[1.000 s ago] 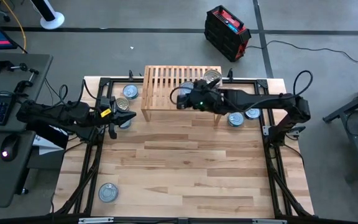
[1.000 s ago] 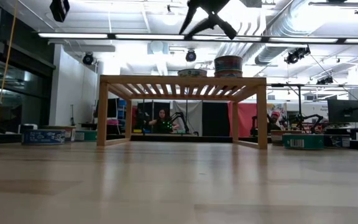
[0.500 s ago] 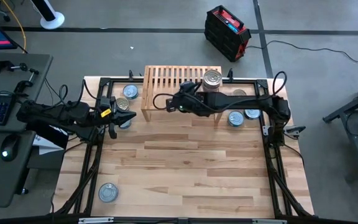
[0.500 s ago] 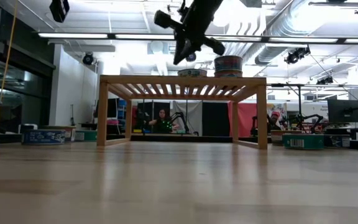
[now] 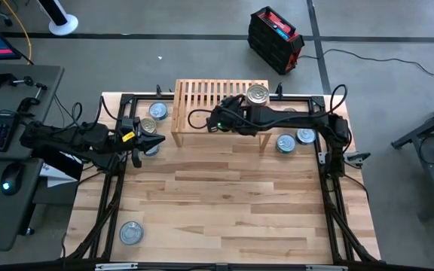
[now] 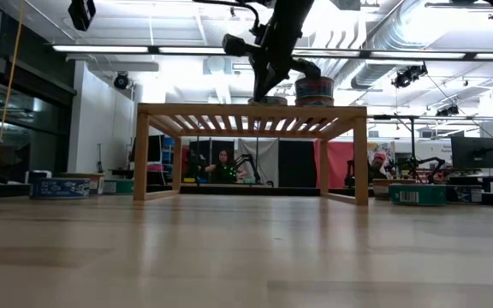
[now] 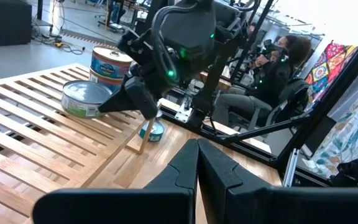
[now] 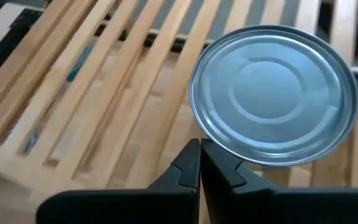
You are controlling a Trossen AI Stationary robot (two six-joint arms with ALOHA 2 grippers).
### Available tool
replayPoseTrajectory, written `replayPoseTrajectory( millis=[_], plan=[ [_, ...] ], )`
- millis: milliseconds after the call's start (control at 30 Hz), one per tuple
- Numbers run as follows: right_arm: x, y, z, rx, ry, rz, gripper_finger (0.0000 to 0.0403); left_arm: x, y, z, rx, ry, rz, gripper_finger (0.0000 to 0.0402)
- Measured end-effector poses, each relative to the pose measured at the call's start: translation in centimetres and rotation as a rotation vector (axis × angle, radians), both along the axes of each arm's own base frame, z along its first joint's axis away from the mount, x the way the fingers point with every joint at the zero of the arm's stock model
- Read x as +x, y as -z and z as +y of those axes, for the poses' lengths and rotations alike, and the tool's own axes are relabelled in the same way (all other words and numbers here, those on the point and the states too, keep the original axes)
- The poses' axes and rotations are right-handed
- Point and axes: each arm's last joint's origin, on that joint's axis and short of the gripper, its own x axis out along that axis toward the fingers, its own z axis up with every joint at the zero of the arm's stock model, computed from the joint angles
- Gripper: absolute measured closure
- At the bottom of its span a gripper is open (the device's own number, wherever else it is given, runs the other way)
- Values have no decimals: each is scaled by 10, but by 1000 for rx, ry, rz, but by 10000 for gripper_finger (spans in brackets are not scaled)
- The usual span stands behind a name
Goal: Stack canned seafood by type on shelf
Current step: Put the green tuna can on the shelf
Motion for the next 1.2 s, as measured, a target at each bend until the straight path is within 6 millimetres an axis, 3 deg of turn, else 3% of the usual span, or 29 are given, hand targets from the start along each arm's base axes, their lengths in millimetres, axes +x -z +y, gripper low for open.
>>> replayPoseTrajectory(
  millis=[400, 500, 700, 800, 900, 1067, 1200],
  plan=[
    [-3, -5, -1, -11, 48, 0, 403, 0, 0, 0, -12, -1, -2, 401],
    [-1, -31, 7, -54, -4, -45, 403, 0, 0, 0, -12, -1, -2, 401],
    [-16, -110, 14, -250, -68, -79, 403, 0, 0, 0, 9, -16, 2, 401],
    [-20, -124, 9, -255, -98, -95, 403, 0, 0, 1, 14, -35, 5, 401],
    [-16, -114, -1, -149, -170, -105, 403, 0, 0, 1, 37, -35, 11, 401],
    [4, -66, -30, -59, -170, -15, 403, 0, 0, 2, 70, -37, 18, 401],
    [17, -44, -59, -62, -163, 12, 403, 0, 0, 3, 66, -50, 17, 401]
  ],
)
